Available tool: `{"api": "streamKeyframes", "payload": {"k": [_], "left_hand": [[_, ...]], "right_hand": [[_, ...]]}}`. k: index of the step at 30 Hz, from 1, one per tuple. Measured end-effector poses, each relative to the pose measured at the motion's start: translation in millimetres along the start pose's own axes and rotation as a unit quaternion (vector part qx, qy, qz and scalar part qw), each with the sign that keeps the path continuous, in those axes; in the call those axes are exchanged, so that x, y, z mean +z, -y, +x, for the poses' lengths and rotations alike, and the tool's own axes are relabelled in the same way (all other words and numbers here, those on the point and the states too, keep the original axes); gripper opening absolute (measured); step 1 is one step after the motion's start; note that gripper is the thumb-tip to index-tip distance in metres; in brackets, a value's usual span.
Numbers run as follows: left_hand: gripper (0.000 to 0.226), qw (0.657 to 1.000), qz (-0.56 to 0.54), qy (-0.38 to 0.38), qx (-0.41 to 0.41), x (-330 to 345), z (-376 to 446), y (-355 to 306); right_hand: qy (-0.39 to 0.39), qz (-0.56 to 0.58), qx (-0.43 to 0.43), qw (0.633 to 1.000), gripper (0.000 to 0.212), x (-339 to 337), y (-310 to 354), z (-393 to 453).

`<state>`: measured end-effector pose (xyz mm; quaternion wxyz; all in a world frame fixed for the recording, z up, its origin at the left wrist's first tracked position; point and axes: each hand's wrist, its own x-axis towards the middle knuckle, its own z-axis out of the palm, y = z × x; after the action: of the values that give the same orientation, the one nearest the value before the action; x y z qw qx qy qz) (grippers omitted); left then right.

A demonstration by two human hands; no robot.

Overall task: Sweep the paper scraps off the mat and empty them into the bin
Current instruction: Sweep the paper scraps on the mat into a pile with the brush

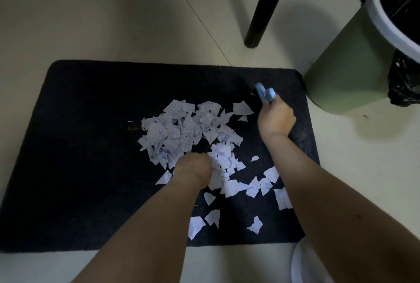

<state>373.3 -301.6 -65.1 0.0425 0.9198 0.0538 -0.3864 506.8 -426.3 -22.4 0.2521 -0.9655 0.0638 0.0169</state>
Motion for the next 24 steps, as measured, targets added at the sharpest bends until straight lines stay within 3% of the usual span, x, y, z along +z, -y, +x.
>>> {"api": "streamKeyframes", "payload": {"k": [4,9,12,17,20,24], "left_hand": [[0.037,0.999,-0.002,0.046,0.003,0,9,-1],[0.047,0.995,-0.023,0.101,-0.002,-4,17,1],[0.053,0.99,-0.021,0.138,-0.005,-6,19,2],[0.048,0.985,-0.029,0.168,-0.012,-12,22,3],[0.039,0.984,-0.032,0.173,-0.007,-16,23,4],[0.038,0.984,-0.038,0.173,-0.002,-20,24,5]], "right_hand": [[0.065,-0.05,-0.027,0.996,0.029,18,10,-3],[0.116,-0.031,-0.077,0.99,0.03,19,17,-35],[0.08,-0.019,-0.08,0.993,0.031,5,17,-36],[-0.018,-0.003,-0.004,1.0,0.032,-6,7,16],[0.001,-0.015,0.007,1.0,0.031,1,3,44],[0.064,-0.089,-0.041,0.993,0.034,12,10,56]]}}
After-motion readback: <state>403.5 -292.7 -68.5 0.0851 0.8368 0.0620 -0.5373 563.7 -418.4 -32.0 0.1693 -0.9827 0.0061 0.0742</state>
